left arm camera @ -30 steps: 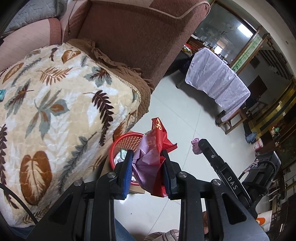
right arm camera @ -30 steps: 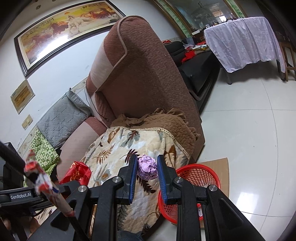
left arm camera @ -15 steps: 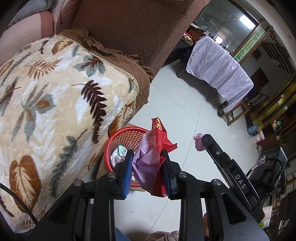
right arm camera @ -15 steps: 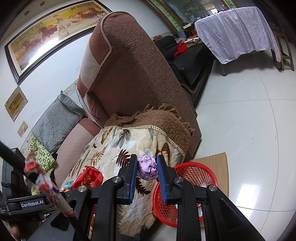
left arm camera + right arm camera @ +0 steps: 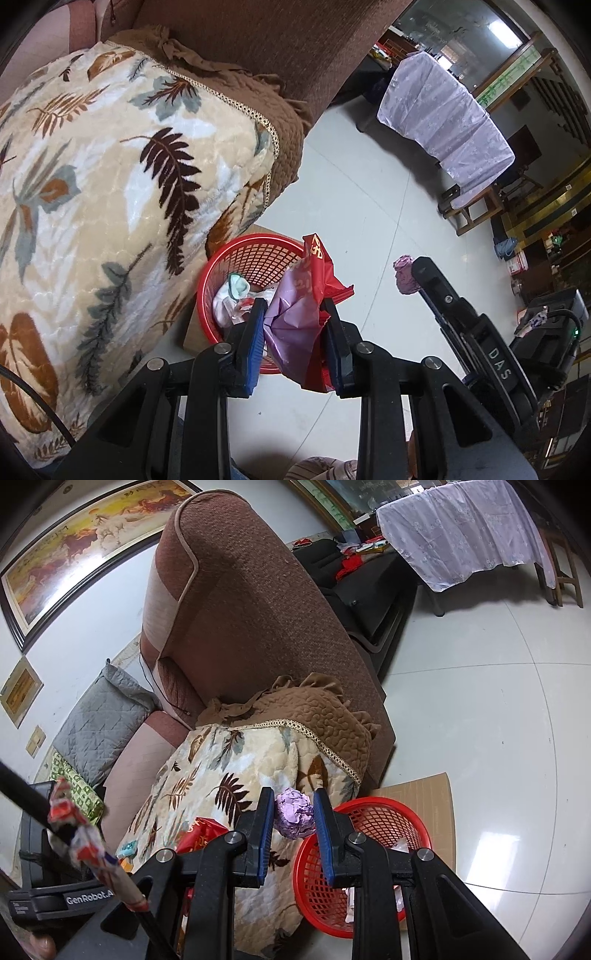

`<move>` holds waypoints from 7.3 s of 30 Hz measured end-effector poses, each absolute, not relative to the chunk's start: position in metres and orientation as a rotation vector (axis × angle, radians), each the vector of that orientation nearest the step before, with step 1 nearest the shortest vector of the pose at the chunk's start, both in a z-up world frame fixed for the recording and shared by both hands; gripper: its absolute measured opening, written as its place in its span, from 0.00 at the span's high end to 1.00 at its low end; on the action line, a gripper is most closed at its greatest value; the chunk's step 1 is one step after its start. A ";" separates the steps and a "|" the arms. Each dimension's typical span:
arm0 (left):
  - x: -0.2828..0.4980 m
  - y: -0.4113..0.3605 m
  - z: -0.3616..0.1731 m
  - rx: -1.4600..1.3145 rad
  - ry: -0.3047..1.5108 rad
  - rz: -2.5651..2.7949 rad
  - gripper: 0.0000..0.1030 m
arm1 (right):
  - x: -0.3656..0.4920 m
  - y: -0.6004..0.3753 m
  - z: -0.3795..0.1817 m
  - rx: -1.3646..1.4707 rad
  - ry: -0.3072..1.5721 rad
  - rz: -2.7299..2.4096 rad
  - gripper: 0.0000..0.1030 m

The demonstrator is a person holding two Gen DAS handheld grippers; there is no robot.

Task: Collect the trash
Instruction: 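Carry the candy bag and foil ball to the red wastebasket and release both, then move both tools back over the remaining trash on the bedspread, then grasp the blue tissue pack with the right gripper while the left gripper grasps the orange medicine box, then lift the orange box and tissue pack and carry them toward the red wastebasket, then lower the orange box and tissue pack over the wastebasket and open both grippers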

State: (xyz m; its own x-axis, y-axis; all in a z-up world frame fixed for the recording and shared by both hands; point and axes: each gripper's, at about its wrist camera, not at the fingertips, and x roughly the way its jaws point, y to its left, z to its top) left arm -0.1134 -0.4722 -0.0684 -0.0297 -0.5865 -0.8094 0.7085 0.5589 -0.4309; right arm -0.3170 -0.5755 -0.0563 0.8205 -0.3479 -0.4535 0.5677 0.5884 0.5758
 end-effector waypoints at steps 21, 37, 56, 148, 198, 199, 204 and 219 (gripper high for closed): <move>-0.097 -0.425 -0.046 0.040 1.170 -1.005 0.51 | -0.306 -0.557 -0.044 0.782 0.296 -0.449 0.50; -0.029 -0.203 0.027 -0.206 0.941 -0.723 0.41 | -0.181 -0.416 0.011 0.580 0.374 -0.031 0.34; 0.136 -0.048 0.013 -0.092 0.862 -0.450 0.37 | 0.096 -0.309 -0.041 0.587 0.684 0.316 0.20; -0.022 -0.121 0.000 -0.100 0.707 -0.379 0.51 | -0.155 -0.348 0.027 0.577 0.356 -0.043 0.89; -0.159 -0.213 0.105 0.035 0.580 -0.553 0.51 | -0.295 -0.424 0.058 0.590 0.148 -0.240 0.89; -0.161 -0.216 0.105 0.039 0.579 -0.557 0.51 | -0.298 -0.427 0.058 0.593 0.143 -0.248 0.89; -0.167 -0.230 0.106 0.058 0.577 -0.590 0.51 | -0.312 -0.438 0.057 0.603 0.130 -0.283 0.89; -0.177 -0.262 0.104 0.101 0.586 -0.664 0.51 | -0.335 -0.463 0.047 0.622 0.134 -0.351 0.89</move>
State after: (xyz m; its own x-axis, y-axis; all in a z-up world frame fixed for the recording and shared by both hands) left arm -0.1773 -0.2617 0.1037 0.6332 -0.5514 -0.5432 0.6069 0.7893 -0.0938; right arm -0.3354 -0.4631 0.0465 0.9324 -0.2813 -0.2268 0.3609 0.7558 0.5464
